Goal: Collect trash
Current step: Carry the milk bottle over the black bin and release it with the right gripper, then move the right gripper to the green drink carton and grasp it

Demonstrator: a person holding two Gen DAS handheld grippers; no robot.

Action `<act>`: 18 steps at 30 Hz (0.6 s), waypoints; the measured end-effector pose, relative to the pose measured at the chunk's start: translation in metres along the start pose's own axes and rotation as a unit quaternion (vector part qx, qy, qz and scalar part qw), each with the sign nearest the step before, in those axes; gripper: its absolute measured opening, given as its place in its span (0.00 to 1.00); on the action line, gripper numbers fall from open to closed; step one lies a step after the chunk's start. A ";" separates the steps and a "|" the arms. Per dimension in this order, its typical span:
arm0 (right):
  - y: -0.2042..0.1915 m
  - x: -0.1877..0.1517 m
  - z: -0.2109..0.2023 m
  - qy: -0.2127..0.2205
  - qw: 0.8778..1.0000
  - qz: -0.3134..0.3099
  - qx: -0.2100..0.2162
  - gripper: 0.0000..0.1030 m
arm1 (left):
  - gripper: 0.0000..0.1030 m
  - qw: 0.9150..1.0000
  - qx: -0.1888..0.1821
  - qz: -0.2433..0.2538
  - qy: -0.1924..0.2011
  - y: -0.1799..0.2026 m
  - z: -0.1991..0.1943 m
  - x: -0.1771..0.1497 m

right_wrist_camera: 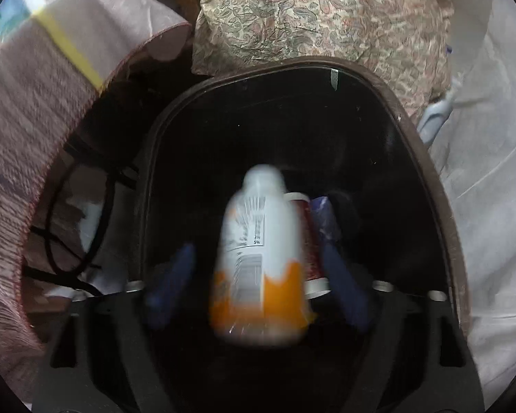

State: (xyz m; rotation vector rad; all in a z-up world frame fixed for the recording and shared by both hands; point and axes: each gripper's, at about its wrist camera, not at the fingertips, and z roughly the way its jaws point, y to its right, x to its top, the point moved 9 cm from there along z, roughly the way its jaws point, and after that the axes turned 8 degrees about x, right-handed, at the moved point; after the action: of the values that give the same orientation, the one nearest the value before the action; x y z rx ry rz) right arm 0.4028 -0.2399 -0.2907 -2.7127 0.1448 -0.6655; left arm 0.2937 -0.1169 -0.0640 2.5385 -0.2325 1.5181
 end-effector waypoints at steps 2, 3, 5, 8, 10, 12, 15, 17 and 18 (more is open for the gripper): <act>-0.003 -0.001 -0.008 0.011 1.000 -0.004 -0.001 0.81 | 0.94 1.000 0.005 0.001 -0.003 -0.006 -0.002 -0.002; -0.003 -0.002 -0.011 0.013 1.000 -0.003 0.001 0.81 | 0.94 1.000 0.008 0.001 -0.005 -0.012 -0.003 -0.003; -0.005 -0.003 -0.026 0.026 1.000 -0.003 0.001 0.81 | 0.94 1.000 0.014 -0.001 -0.005 -0.021 -0.007 -0.004; -0.013 -0.003 -0.057 0.057 0.998 -0.019 -0.005 0.81 | 0.94 1.000 0.026 -0.010 -0.001 -0.042 -0.018 -0.007; -0.022 -0.003 -0.080 0.075 0.997 -0.031 -0.001 0.81 | 0.94 0.999 0.030 -0.016 0.000 -0.055 -0.026 -0.009; -0.034 -0.001 -0.099 0.090 0.995 -0.041 0.011 0.81 | 0.94 0.999 0.041 -0.018 0.000 -0.069 -0.034 -0.013; -0.063 0.005 -0.131 0.118 0.990 -0.060 0.042 0.81 | 0.94 0.998 0.063 -0.026 -0.001 -0.094 -0.047 -0.020; -0.092 0.011 -0.148 0.131 0.985 -0.081 0.072 0.81 | 0.94 0.996 0.078 -0.037 -0.001 -0.114 -0.059 -0.024; -0.112 0.015 -0.157 0.137 0.982 -0.099 0.088 0.81 | 0.94 0.996 0.085 -0.040 0.001 -0.121 -0.063 -0.025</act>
State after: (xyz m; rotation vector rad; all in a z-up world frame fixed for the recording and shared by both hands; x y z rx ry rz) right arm 0.3447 -0.1852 -0.1143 -2.4743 -0.1159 -1.0577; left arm 0.2552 0.0162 -0.0651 2.6390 -0.0006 1.5702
